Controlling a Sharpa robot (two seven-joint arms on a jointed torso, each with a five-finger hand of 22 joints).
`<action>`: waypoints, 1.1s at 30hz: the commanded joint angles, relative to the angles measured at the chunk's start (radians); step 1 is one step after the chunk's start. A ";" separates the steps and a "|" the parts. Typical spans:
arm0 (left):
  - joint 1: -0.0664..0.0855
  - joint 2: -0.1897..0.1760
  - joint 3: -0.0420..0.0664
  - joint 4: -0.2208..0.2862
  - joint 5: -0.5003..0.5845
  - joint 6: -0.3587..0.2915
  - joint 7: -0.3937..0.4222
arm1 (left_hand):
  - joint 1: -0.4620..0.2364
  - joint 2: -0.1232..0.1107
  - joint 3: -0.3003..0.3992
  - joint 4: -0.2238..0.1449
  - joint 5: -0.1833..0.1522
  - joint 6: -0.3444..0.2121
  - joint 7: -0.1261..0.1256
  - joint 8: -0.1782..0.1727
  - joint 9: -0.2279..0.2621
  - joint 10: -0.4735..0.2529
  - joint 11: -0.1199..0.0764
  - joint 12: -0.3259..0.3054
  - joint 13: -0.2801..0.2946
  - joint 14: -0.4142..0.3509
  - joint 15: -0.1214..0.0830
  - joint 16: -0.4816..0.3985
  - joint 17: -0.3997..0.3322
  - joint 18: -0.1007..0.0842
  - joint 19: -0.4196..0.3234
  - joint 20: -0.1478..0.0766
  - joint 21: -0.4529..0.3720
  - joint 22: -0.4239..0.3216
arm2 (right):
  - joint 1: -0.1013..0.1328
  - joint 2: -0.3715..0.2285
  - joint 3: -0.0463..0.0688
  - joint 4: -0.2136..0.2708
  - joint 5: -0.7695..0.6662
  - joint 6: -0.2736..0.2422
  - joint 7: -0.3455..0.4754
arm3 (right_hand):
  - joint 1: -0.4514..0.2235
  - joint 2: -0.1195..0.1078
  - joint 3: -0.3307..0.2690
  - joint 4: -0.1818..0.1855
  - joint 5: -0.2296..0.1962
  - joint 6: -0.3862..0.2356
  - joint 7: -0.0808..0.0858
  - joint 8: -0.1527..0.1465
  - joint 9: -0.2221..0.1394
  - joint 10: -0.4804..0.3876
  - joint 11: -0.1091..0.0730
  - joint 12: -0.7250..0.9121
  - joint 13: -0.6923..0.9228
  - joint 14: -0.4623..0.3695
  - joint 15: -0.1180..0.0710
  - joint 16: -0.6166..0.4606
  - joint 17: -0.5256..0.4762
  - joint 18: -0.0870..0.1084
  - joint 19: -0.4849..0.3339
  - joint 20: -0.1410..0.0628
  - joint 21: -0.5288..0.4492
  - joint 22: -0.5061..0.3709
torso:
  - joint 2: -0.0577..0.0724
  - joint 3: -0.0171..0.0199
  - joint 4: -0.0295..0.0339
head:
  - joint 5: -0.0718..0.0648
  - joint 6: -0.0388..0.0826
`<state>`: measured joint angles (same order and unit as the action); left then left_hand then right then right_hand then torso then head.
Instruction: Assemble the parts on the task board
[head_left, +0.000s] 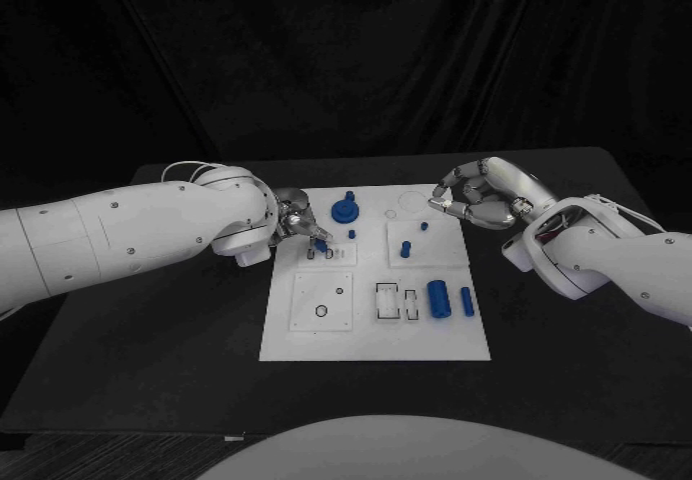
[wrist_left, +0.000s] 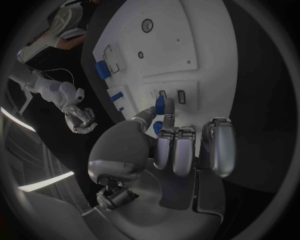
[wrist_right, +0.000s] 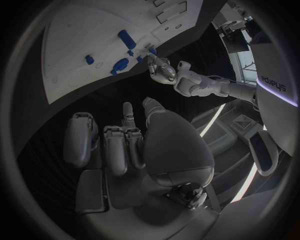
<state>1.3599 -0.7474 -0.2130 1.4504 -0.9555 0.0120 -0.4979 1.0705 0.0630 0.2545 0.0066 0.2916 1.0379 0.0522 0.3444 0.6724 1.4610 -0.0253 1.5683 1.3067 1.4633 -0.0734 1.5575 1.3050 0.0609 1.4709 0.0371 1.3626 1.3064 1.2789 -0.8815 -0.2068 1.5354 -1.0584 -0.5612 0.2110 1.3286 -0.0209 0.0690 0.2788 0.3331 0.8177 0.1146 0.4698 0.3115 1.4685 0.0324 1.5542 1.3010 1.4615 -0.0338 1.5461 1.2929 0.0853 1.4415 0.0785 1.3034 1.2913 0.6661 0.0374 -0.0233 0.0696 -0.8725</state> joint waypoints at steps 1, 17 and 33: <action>0.001 -0.003 0.001 0.010 -0.037 -0.066 0.048 | 0.014 -0.009 0.083 -0.020 0.036 0.004 -0.021 -0.005 0.023 0.110 -0.013 0.002 0.264 0.107 -0.014 0.013 0.266 -0.016 0.013 -0.011 0.009 0.204 | -0.005 -0.003 0.001 0.002 -0.001 -0.011 -0.010 | -0.024 0.019 -0.004 0.009 0.018 -0.013 -0.006 0.017 0.009 0.102 0.002 0.017 0.270 0.109 0.005 0.025 0.278 -0.020 -0.004 0.001 -0.015 0.193 | -0.001 0.0011 0.0005 | -0.002 0.000; -0.003 -0.008 0.000 0.006 -0.041 -0.072 0.060 | 0.009 -0.009 0.086 -0.014 0.032 0.004 -0.021 -0.005 0.026 0.110 -0.013 0.002 0.264 0.107 -0.015 0.013 0.266 -0.015 0.013 -0.012 0.008 0.204 | -0.013 0.000 0.001 -0.001 -0.001 -0.011 -0.008 | -0.023 0.019 -0.004 0.009 0.019 -0.014 -0.006 0.017 0.009 0.102 0.002 0.017 0.270 0.109 0.005 0.025 0.278 -0.019 -0.005 0.001 -0.016 0.192 | 0.000 -0.0004 0.0001 | 0.002 0.000; -0.022 -0.007 0.000 -0.002 -0.041 -0.079 0.062 | 0.005 -0.011 0.086 -0.009 0.031 0.002 -0.021 -0.006 0.027 0.110 -0.013 0.002 0.264 0.107 -0.015 0.013 0.266 -0.015 0.014 -0.012 0.008 0.204 | -0.016 0.001 0.001 -0.001 -0.001 -0.011 -0.005 | -0.023 0.019 -0.003 0.009 0.019 -0.014 -0.006 0.017 0.009 0.102 0.003 0.017 0.270 0.109 0.005 0.025 0.278 -0.019 -0.006 0.001 -0.018 0.192 | 0.000 0.0009 -0.0005 | 0.005 0.000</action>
<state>1.3397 -0.7574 -0.2137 1.4489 -0.9945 -0.0539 -0.4552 1.0704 0.0629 0.2545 0.0067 0.2916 1.0379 0.0521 0.3444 0.6726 1.4610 -0.0253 1.5683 1.3067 1.4633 -0.0734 1.5575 1.3050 0.0610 1.4709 0.0371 1.3626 1.3064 1.2655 -0.8803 -0.2068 1.5339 -1.0584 -0.5628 0.2123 1.3286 -0.0209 0.0690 0.2788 0.3331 0.8176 0.1145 0.4726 0.3114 1.4685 0.0324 1.5542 1.3010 1.4616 -0.0338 1.5461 1.2929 0.0853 1.4414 0.0786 1.3030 1.2913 0.6664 0.0384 -0.0234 0.0732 -0.8725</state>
